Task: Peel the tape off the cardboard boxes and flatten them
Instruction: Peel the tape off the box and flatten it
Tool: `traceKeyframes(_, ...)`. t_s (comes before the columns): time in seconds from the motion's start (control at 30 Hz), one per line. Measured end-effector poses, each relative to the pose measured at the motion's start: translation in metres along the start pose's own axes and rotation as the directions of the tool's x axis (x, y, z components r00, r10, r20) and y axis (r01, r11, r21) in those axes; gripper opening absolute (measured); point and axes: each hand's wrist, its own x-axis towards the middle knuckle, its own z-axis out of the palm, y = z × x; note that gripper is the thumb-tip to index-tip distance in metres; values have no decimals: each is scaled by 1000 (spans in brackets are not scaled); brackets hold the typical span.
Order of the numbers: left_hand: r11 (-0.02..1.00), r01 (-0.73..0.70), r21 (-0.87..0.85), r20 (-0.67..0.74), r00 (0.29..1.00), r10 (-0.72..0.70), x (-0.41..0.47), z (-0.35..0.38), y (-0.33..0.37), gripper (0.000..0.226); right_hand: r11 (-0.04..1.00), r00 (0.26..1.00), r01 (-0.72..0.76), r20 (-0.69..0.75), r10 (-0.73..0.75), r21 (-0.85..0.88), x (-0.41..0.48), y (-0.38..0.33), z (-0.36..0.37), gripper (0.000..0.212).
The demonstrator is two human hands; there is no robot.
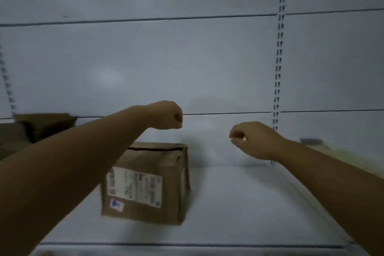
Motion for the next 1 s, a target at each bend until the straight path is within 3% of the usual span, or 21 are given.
traceKeyframes(0.1,995,94,-40,36,995,-93,-71,9,-46,23,974,992,115,28,-122,196,34,-70,34,30)
traceKeyframes(0.2,987,105,-119,79,992,-96,-126,23,-63,18,926,973,84,172,-156,367,61,-114,51,50)
traceKeyframes(0.27,991,53,-124,64,997,-46,-148,34,-63,25,938,942,18,310,-132,345,72,-127,52,54)
traceKeyframes(0.37,997,-13,-80,-65,998,8,-164,47,-59,26,981,928,52,354,-116,184,78,-132,51,45)
traceKeyframes(0.43,998,-25,-57,-106,994,19,-169,53,-57,22,987,953,150,258,-158,51,77,-133,54,25)
traceKeyframes(0.47,997,-28,-76,-103,995,20,-171,55,-57,19,985,971,171,165,-173,28,74,-132,53,25)
traceKeyframes(0.6,969,-39,-243,-78,997,20,-172,55,-59,21,983,976,147,-179,-125,113,63,-125,21,18)
traceKeyframes(0.67,966,-84,-244,-239,971,24,-167,59,-52,41,978,958,115,-280,-63,174,59,-121,-6,16)
traceKeyframes(0.73,988,-99,-118,-471,882,33,-161,73,-39,58,963,920,129,-391,-28,236,52,-118,-30,15)
traceKeyframes(0.8,993,-116,-32,-553,830,79,-157,92,-22,61,926,890,166,-456,9,341,40,-115,-39,24)
traceKeyframes(0.87,982,-188,-29,-550,823,141,-158,114,-8,49,929,935,114,-353,19,351,23,-108,-26,35)
traceKeyframes(0.93,968,-249,-21,-514,833,203,-164,135,-2,35,958,992,14,-121,22,287,4,-99,4,44)
traceKeyframes(1.0,958,-281,-54,-459,859,226,-174,151,0,29,955,998,-41,49,28,295,-10,-93,32,50)
